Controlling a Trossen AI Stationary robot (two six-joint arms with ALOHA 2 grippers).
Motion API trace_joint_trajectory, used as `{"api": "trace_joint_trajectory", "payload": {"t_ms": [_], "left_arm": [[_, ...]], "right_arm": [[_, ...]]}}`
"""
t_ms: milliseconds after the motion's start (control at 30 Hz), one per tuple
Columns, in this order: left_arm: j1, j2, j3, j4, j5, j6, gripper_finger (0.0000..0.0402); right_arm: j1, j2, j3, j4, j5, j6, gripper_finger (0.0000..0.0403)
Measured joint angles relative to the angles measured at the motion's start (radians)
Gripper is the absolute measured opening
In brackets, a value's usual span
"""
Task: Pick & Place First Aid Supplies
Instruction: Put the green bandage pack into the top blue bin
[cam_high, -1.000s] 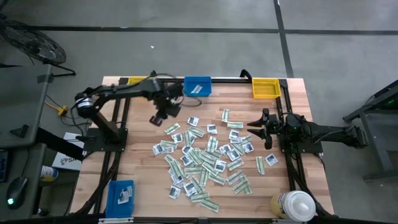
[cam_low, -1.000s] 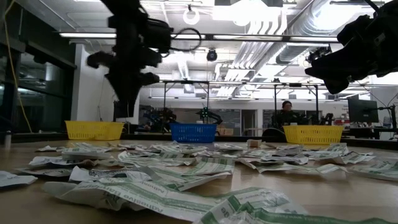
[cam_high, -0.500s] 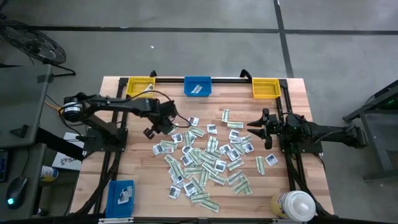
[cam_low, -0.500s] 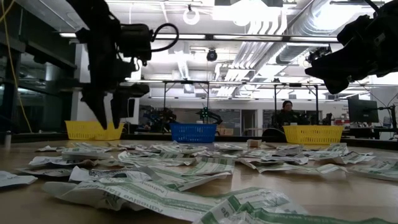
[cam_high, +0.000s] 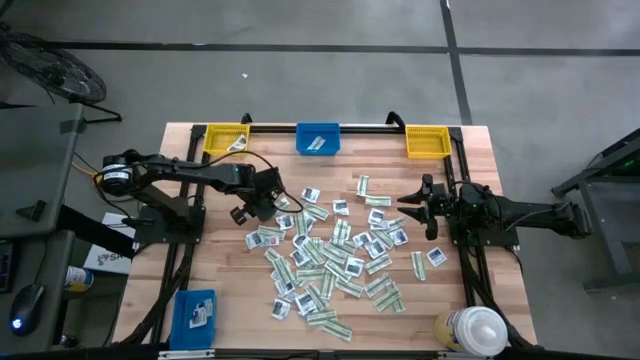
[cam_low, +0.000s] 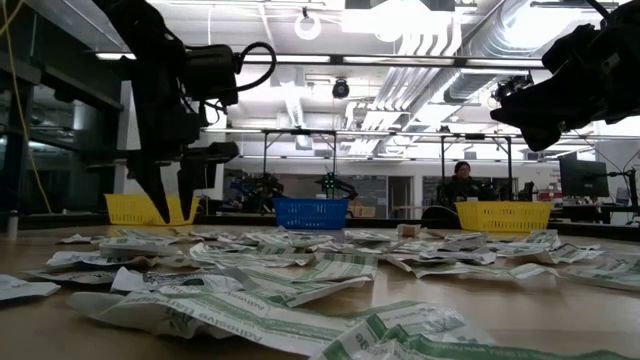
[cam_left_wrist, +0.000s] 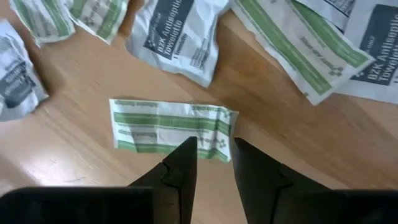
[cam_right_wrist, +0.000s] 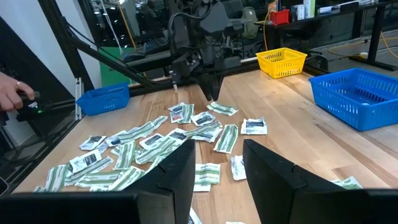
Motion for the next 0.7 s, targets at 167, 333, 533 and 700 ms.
{"api": "trace_joint_trajectory", "payload": {"t_ms": [167,333,533,700], "left_arm": [[0.001,0.017,0.0,-0.003,0.007,0.021,0.0099],[0.001,0.034,0.0,0.01,0.006,0.044,0.0099],[0.001,0.07,0.0,0.041,0.012,0.052,0.0099],[0.002,0.091,0.002,0.053,0.014,0.051,0.0099]], "right_arm": [[0.0,0.0,0.0,0.0,0.0,0.0,0.0129],[0.0,0.0,0.0,0.0,0.0,0.0,0.0129],[0.0,0.0,0.0,0.0,0.0,0.0,0.0129],[0.0,0.0,0.0,0.0,0.0,0.0,0.0129]]}}
